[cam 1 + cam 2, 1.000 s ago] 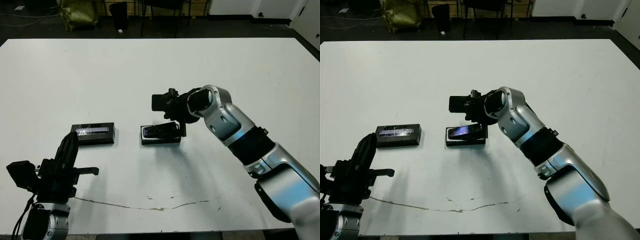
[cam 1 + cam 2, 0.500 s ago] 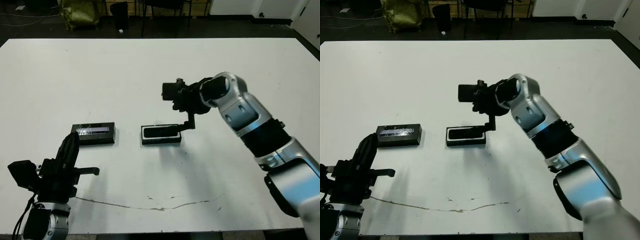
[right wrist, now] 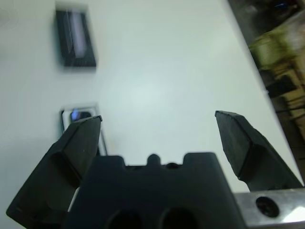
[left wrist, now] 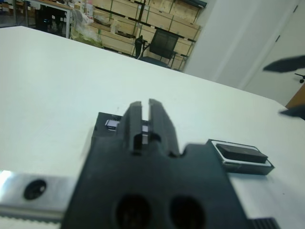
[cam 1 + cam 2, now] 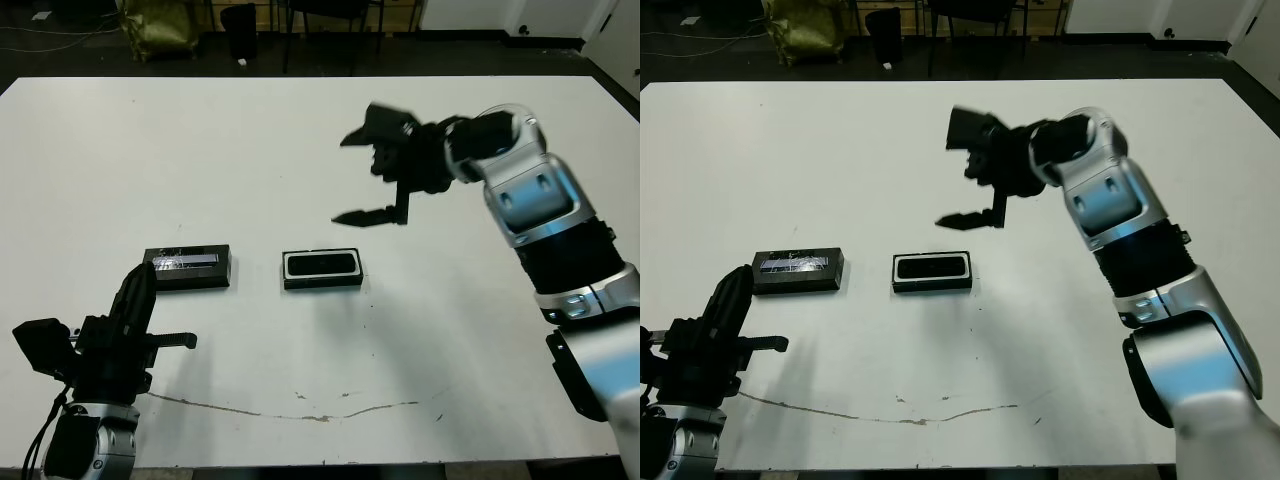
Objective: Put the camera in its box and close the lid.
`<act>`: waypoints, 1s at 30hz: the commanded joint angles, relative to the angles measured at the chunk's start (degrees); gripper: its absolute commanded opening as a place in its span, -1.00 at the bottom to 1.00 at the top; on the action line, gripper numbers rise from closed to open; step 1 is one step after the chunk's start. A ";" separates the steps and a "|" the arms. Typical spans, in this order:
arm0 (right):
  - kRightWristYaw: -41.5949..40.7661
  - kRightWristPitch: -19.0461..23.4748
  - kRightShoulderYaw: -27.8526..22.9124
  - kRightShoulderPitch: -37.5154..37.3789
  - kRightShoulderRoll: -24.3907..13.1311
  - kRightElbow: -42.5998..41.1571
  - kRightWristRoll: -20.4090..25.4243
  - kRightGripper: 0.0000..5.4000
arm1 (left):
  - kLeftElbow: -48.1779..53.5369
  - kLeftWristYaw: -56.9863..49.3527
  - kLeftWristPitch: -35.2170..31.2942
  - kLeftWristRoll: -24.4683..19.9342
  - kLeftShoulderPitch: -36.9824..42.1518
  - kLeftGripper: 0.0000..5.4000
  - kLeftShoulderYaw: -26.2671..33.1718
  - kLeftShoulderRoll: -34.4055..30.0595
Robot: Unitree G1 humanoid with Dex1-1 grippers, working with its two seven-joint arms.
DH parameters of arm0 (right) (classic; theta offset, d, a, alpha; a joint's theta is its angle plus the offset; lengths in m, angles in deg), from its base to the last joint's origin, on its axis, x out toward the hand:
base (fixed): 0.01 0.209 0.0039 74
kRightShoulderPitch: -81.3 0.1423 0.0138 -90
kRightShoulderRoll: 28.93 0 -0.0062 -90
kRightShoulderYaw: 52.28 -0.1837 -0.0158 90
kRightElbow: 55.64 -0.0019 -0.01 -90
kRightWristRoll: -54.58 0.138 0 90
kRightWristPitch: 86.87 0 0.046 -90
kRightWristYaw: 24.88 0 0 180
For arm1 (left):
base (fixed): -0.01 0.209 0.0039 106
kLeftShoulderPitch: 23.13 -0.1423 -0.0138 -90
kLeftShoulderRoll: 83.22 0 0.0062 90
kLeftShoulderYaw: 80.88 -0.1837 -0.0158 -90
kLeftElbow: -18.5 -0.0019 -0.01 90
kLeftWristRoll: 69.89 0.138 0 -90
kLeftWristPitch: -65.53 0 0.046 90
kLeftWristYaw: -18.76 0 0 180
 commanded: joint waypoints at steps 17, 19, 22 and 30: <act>33.33 -5.34 -0.72 -32.82 11.43 -19.52 1.06 -0.35 | -0.98 0.49 0.45 0.36 -1.70 -1.00 -0.47 0.24; 34.57 -6.13 0.53 -33.58 12.05 -18.38 0.37 -0.52 | -1.00 0.47 0.50 0.42 -1.74 -1.00 -0.48 0.20; 36.68 -6.83 2.10 -33.92 12.88 -16.06 -1.08 -0.78 | -0.66 -0.06 -0.03 0.63 -1.85 -1.00 -0.58 0.21; 38.35 -1.57 7.09 -32.91 12.12 -11.31 -7.36 -0.99 | -0.94 0.36 0.72 0.15 -2.29 -1.00 -0.59 0.45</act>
